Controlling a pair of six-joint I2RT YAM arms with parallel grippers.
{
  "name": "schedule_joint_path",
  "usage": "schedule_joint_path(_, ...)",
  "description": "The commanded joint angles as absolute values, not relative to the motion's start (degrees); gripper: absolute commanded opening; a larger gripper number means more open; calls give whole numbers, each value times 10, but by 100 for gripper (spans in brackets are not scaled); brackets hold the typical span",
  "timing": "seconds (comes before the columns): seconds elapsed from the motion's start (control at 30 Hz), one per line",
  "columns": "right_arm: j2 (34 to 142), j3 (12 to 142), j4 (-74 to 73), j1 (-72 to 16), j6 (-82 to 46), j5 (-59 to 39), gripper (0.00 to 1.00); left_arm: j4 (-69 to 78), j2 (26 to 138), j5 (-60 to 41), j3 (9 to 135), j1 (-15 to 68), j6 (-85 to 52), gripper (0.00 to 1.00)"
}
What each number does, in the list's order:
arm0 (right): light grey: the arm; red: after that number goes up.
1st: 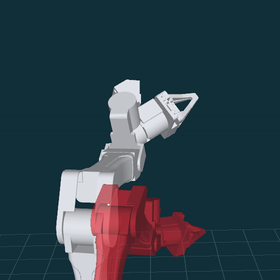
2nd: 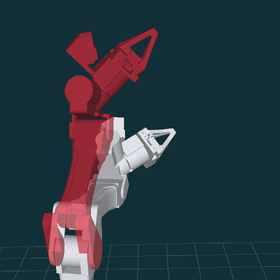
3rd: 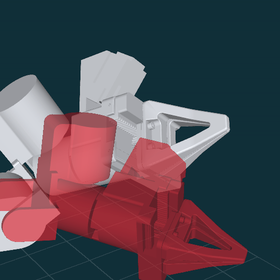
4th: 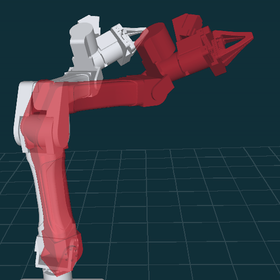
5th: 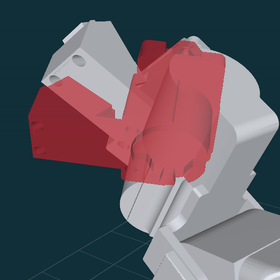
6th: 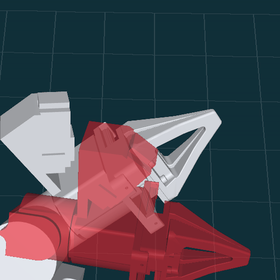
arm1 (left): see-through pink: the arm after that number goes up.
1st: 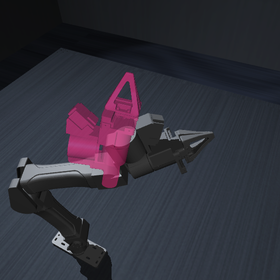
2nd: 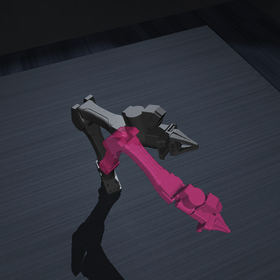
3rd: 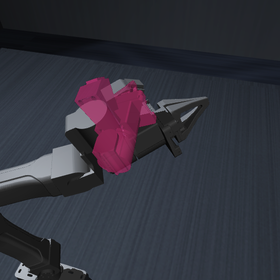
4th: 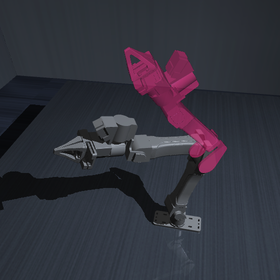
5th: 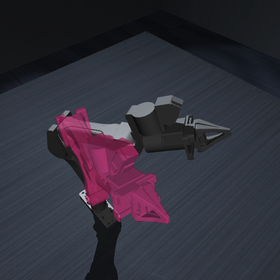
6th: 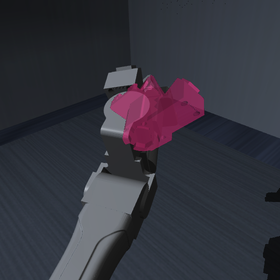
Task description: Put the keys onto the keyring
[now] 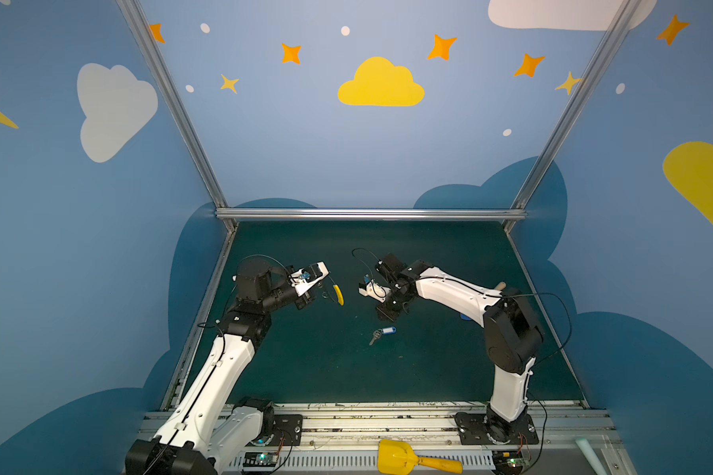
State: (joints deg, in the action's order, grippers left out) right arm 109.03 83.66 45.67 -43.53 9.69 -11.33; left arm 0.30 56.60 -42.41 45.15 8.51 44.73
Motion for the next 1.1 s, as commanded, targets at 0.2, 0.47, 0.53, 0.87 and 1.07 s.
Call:
schedule_joint_path(0.2, 1100, 794, 508, -476, -92, -99, 19, 33, 570, -436, 448, 83, 438, 4)
schedule_joint_path(0.47, 1102, 750, 496, -469, -111, -103, 16, 22, 563, -433, 450, 83, 444, 4)
schedule_joint_path(0.53, 1120, 757, 508, -464, -123, -83, 16, 22, 563, -433, 449, 83, 443, 4)
schedule_joint_path(0.87, 1176, 830, 486, -454, -139, -15, 17, 17, 562, -428, 451, 83, 446, 4)
schedule_joint_path(1.07, 1203, 882, 438, -459, -100, -41, 18, 13, 564, -426, 453, 83, 447, 4)
